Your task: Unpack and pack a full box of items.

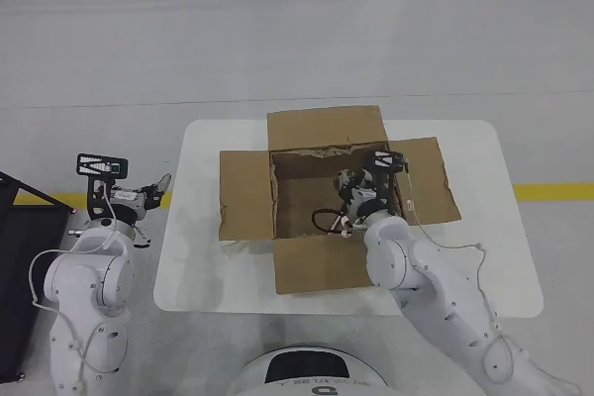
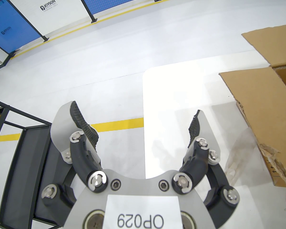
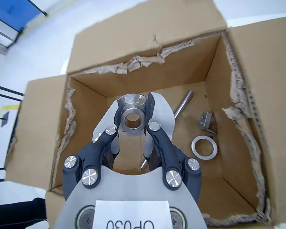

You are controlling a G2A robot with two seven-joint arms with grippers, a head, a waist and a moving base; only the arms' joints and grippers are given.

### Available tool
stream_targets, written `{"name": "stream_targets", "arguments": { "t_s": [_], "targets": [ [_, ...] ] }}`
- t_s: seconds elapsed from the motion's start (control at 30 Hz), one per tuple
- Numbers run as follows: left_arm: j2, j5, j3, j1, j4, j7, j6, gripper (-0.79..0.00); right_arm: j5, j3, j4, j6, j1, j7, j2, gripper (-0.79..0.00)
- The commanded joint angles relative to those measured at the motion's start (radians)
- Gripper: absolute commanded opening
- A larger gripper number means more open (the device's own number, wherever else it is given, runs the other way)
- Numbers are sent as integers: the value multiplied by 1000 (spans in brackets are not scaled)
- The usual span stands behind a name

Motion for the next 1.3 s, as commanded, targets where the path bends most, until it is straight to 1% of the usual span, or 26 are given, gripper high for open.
{"name": "stream_targets", "arguments": {
  "t_s": [0.0, 0.13, 0.23, 0.33, 0.47, 0.63, 0.7, 0.73, 0.83, 0.9, 1.0, 1.07, 1.13, 1.2, 1.27],
  "targets": [
    [0, 0, 0, 0, 0, 0, 0, 0, 8, 77, -73, -42, -109, -71, 11, -785],
    [0, 0, 0, 0, 0, 0, 0, 0, 33, 190, -171, -79, -265, -175, 22, -785],
    [0, 0, 0, 0, 0, 0, 0, 0, 95, 277, -220, -90, -350, -225, 24, -785],
    [0, 0, 0, 0, 0, 0, 0, 0, 173, 370, -237, -82, -429, -286, 21, -785],
    [0, 0, 0, 0, 0, 0, 0, 0, 302, 478, -255, -72, -542, -403, 10, -785],
    [0, 0, 0, 0, 0, 0, 0, 0, 478, 586, -281, -95, -707, -604, -15, -785],
    [0, 0, 0, 0, 0, 0, 0, 0, 553, 625, -278, -80, -750, -631, -23, -785],
    [0, 0, 0, 0, 0, 0, 0, 0, 587, 648, -274, -67, -761, -623, -26, -785],
    [0, 0, 0, 0, 0, 0, 0, 0, 674, 720, -237, -19, -758, -524, -28, -785],
    [0, 0, 0, 0, 0, 0, 0, 0, 724, 762, -201, 66, -721, -487, -30, -785],
    [0, 0, 0, 0, 0, 0, 0, 0, 728, 762, -142, 173, -648, -402, -26, -785],
    [0, 0, 0, 0, 0, 0, 0, 0, 708, 748, -99, 249, -584, -348, -21, -785],
    [0, 0, 0, 0, 0, 0, 0, 0, 682, 731, -48, 297, -524, -279, -13, -785],
    [0, 0, 0, 0, 0, 0, 0, 0, 654, 717, 14, 378, -460, -235, -7, -785],
    [0, 0, 0, 0, 0, 0, 0, 0, 615, 693, 70, 397, -406, -192, 0, -785]
  ]
}}
